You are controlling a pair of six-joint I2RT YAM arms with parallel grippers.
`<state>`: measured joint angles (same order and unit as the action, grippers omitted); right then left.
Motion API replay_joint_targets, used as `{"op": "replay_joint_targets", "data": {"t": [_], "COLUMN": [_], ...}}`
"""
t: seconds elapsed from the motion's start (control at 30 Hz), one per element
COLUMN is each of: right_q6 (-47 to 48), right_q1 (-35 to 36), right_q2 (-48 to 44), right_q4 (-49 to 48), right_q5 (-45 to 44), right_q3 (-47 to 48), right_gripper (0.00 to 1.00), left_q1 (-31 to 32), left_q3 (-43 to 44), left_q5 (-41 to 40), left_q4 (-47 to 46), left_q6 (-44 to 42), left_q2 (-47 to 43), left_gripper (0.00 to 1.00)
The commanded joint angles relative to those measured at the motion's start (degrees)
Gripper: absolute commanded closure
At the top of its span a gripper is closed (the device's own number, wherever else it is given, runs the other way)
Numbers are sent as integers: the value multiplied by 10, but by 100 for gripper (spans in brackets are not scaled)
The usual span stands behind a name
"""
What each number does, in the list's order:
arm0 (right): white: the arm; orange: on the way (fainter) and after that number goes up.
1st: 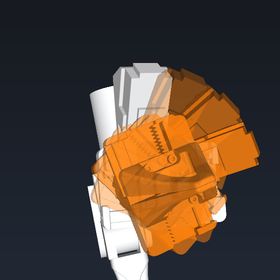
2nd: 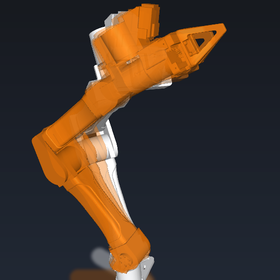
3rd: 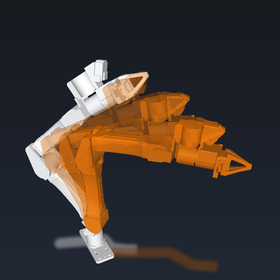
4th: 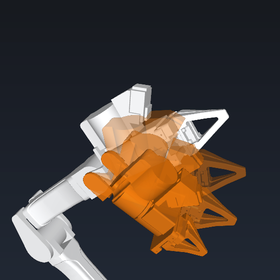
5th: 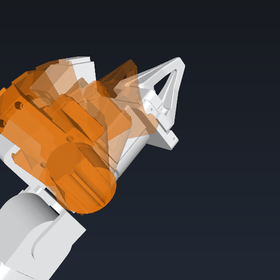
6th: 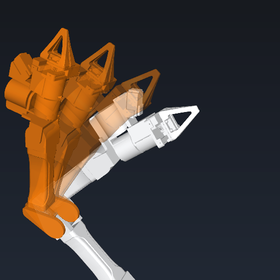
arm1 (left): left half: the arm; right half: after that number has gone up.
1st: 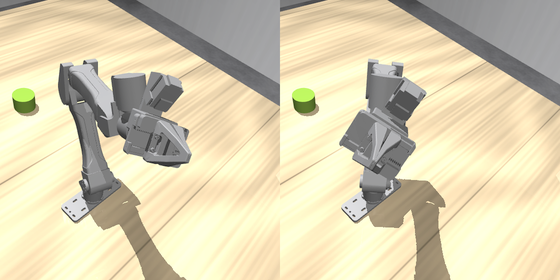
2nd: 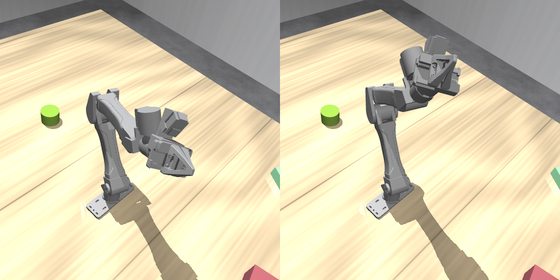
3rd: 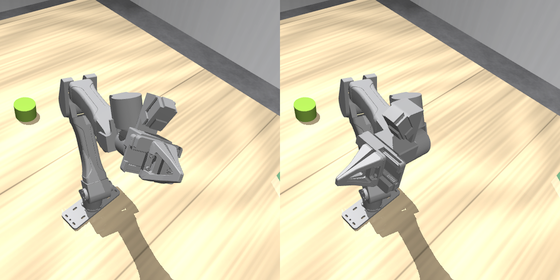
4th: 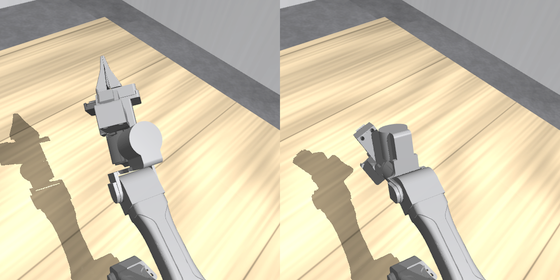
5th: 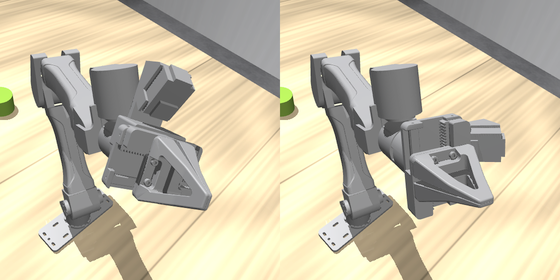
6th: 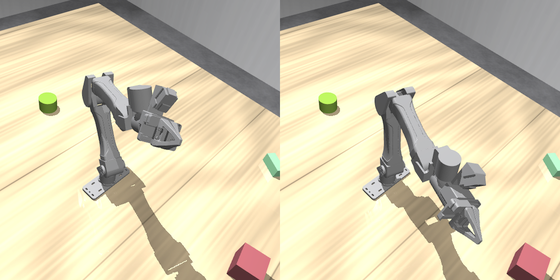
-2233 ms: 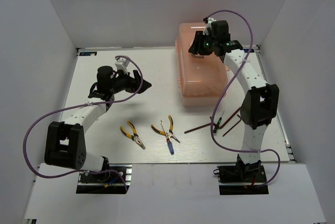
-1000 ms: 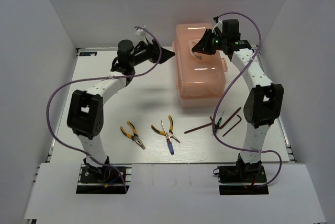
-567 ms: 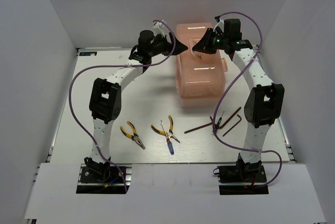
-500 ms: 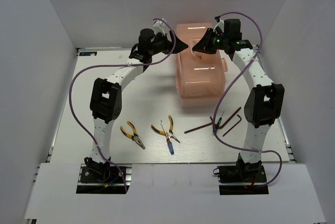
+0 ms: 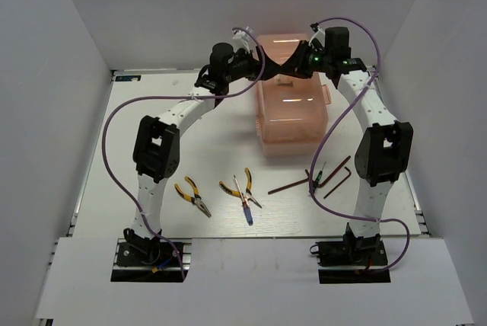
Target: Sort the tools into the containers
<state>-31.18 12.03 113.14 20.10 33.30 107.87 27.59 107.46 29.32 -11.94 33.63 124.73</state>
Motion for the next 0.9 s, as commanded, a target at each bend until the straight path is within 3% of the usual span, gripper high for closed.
{"op": "replay_joint_targets", "data": {"t": [0.0, 0.33, 0.37, 0.4, 0.47, 0.7, 0.87], "right_q6": [-16, 4, 14, 37, 45, 73, 85], "right_q1": [10, 11, 10, 11, 11, 14, 18], "right_q2": [-6, -20, -21, -23, -20, 3, 16], "right_q4": [-38, -35, -17, -7, 6, 21, 22], "right_q5": [46, 37, 2, -10, -21, -49, -64], "right_q3": [5, -12, -2, 1, 13, 42, 47], "right_gripper": [77, 78, 78, 68, 63, 56, 56], "left_q1": [3, 13, 13, 13, 13, 0, 0], "left_q3": [37, 78, 60, 49, 6, -163, -283], "left_q5": [-13, -78, -84, -94, -109, -224, -229], "left_q4": [38, 83, 83, 77, 70, 33, -3], "left_q6": [-6, 33, 33, 27, 13, -24, -44], "left_q2": [-5, 19, 13, -4, -29, -184, -269], "left_gripper": [15, 18, 18, 18, 17, 7, 7]}}
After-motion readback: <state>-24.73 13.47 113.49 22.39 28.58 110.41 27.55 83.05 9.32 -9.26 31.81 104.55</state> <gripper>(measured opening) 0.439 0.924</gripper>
